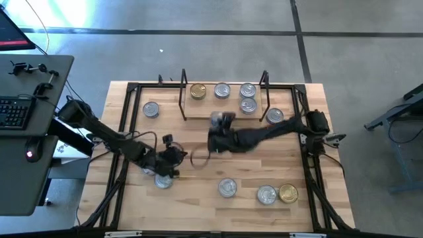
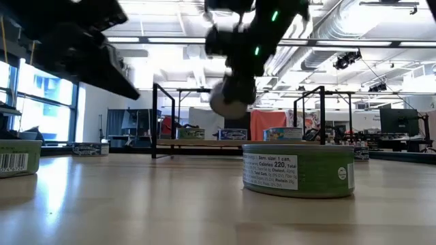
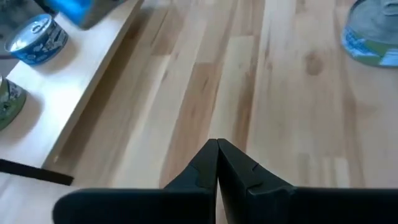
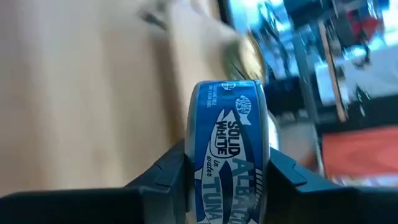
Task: Stack canned seafood by type on shelf
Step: Put the blue tuna can on the shelf, then put the green tuna can on the shelf
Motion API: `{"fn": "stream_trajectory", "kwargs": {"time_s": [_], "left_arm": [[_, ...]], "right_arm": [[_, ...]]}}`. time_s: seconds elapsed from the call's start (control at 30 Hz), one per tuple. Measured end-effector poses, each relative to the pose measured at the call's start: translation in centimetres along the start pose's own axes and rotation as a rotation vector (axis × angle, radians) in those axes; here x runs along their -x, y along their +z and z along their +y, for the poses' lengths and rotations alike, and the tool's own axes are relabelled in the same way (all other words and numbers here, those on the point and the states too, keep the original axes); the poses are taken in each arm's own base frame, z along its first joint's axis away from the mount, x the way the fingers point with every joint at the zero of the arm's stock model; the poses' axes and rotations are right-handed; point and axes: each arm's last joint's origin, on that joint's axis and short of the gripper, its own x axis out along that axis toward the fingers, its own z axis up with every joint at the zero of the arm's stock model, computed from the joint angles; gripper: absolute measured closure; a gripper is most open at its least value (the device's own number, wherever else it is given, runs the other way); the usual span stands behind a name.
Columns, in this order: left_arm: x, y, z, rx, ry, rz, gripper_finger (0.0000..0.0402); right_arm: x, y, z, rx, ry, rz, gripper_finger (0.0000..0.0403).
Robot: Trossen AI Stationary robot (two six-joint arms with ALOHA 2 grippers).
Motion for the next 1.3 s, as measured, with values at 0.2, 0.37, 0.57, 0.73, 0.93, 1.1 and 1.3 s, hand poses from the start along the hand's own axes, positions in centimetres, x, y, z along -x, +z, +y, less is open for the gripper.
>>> {"fn": "stream_trajectory", "kwargs": {"time_s": [0.2, 0.37, 0.57, 0.73, 0.93, 1.1, 1.3], "left_arm": [[1.1, -1.5, -1.2, 0.024, 0.025, -0.044, 0.0401], [1.4, -1.8, -1.5, 0.014, 0.043, -0.068, 0.0401], [1.4, -1.9, -1.5, 0.012, 0.045, -0.067, 0.0401], [1.4, -1.9, -1.5, 0.012, 0.044, -0.068, 0.0401], [1.4, -1.9, -1.5, 0.013, 0.044, -0.068, 0.0401], [1.4, -1.8, -1.6, 0.015, 0.043, -0.07, 0.0401], [1.4, -1.8, -1.6, 0.018, 0.04, -0.072, 0.0401]], "right_arm": [[-5.7, -2.2, -2.9, -0.066, 0.027, 0.09, 0.0285], [-7.9, -3.5, -3.9, -0.06, 0.059, 0.116, 0.0285], [-8.9, -4.0, -4.6, -0.085, 0.118, 0.122, 0.0245], [-9.3, -4.1, -4.7, -0.106, 0.207, 0.097, 0.0203], [-9.5, -4.1, -4.9, -0.12, 0.251, 0.085, 0.0196], [-9.6, -4.0, -5.0, -0.137, 0.257, 0.065, 0.0193], [-9.7, -3.9, -5.0, -0.167, 0.28, 0.06, 0.017]]}}
